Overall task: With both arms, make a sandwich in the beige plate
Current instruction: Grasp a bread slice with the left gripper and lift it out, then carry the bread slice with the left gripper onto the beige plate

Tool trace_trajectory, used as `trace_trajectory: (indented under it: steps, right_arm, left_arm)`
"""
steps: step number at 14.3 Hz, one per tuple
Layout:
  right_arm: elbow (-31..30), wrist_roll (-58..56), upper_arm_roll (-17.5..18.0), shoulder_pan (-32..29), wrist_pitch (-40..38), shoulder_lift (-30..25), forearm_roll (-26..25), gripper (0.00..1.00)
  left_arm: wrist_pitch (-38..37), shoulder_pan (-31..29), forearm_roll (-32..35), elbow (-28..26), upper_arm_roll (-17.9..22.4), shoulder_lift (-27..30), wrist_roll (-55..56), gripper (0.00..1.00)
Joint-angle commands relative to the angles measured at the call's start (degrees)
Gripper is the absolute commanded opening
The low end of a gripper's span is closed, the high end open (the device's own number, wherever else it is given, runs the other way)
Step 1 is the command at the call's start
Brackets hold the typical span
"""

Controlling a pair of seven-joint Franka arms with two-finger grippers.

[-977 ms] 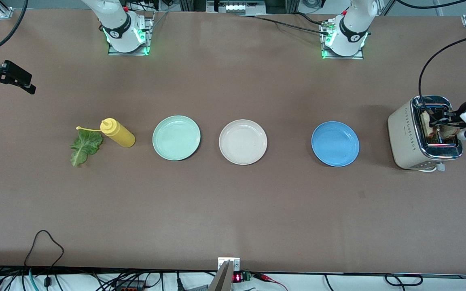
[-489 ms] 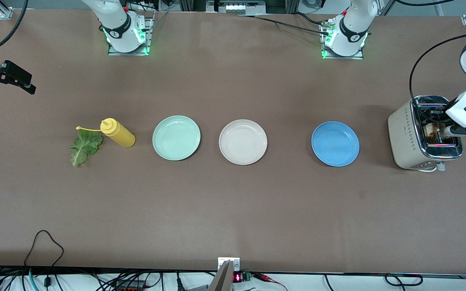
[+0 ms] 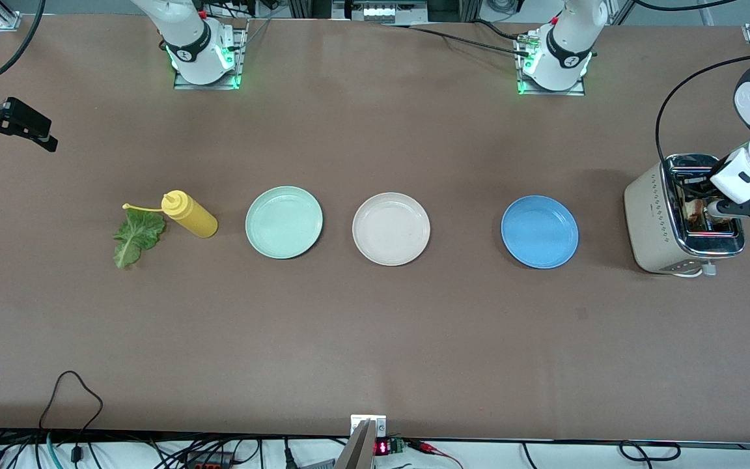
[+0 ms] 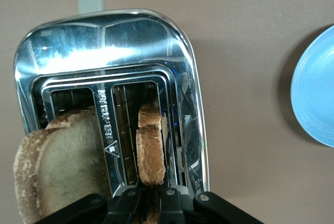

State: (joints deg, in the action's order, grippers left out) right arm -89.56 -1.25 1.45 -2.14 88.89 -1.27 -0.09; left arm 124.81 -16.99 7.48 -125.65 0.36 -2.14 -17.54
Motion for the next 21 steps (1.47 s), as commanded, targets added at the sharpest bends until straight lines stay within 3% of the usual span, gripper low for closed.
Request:
trace_trajectory:
  steps: [1,5,8,13,16,21]
  right_arm:
    - [0.87,-0.25,0.39,-0.58,-0.82,0.04,0.01,1.00]
    - [0.87,-0.25,0.39,-0.58,-0.82,0.04,0.01,1.00]
    - [0.87,-0.25,0.39,-0.58,-0.82,0.04,0.01,1.00]
    - [0.87,-0.25,0.39,-0.58,-0.82,0.04,0.01,1.00]
    - [0.87,-0.25,0.39,-0.58,-0.82,0.04,0.01,1.00]
    - [0.87,-0.25,0.39,-0.58,-0.82,0.04,0.01,1.00]
  left_arm:
    - [-3.77,-0.33,1.22,2.50,-0.54,1.09,-0.57,0.02]
    - [-15.35,0.20,1.22,11.19,-0.80,1.09,-0.66,0.02]
    - [-25.80,0.20,1.22,19.10,-3.78,1.09,-0.31,0.02]
    - [-40.42,0.20,0.34,26.68,-12.47,-0.57,0.31,0.01]
    - [-41.31,0.64,-2.45,26.77,-17.57,-5.92,2.24,0.01]
    - [-30.27,3.96,-20.88,26.42,-22.51,-16.38,13.03,0.01]
